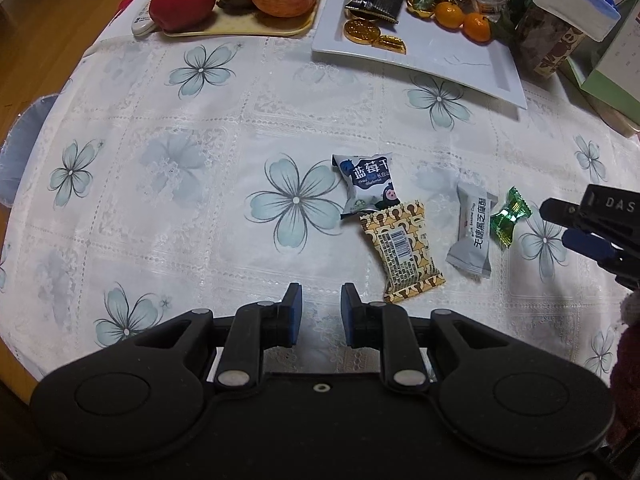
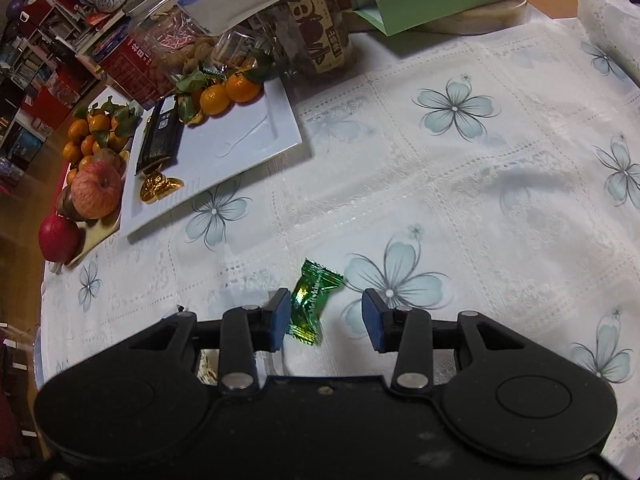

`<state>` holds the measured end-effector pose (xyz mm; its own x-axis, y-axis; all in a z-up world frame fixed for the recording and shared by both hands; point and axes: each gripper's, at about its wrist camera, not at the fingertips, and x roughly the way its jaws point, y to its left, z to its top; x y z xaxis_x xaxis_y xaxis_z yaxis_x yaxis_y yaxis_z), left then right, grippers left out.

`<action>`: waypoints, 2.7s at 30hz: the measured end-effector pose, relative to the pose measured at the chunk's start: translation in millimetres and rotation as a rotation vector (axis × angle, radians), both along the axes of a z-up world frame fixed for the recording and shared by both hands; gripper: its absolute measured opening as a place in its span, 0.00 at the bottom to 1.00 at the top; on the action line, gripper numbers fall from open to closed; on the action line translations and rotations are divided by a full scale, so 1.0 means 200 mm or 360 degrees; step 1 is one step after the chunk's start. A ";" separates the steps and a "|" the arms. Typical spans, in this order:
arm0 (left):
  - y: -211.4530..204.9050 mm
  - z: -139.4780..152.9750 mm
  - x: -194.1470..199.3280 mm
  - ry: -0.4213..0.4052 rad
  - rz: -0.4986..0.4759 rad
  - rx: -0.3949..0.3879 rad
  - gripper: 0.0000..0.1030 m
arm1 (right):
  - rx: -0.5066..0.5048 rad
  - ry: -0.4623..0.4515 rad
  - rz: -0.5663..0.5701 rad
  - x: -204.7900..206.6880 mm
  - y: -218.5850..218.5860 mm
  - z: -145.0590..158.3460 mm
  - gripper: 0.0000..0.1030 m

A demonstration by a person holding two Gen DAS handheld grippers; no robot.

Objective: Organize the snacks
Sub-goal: 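Grasp the green foil candy with the right tool while the left tool approaches the white sesame packet, then grasp the white sesame crisp packet with the left tool while the right tool holds the green candy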

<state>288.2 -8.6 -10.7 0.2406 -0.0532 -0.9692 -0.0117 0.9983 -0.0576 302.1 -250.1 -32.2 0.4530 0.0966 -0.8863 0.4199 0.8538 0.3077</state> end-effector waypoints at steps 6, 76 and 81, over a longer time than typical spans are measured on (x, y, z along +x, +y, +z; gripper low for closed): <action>0.00 -0.03 0.01 0.0076 0.0018 -0.0058 0.28 | 0.0015 0.0045 -0.0005 0.06 0.04 -0.10 0.42; -0.05 -0.12 -0.01 0.0088 0.0031 -0.0090 0.29 | 0.0029 0.0386 0.0305 -0.48 -0.03 -0.13 0.20; -0.05 -0.09 -0.01 -0.0003 0.0047 -0.0127 0.32 | -0.0014 0.0377 0.0330 -0.48 0.00 -0.14 0.20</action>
<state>287.0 -18.0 -29.2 0.2453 -0.1230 -0.9616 -0.0410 0.9897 -0.1370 206.6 -250.3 -59.4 0.2050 0.1574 -0.9660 0.2955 0.9310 0.2144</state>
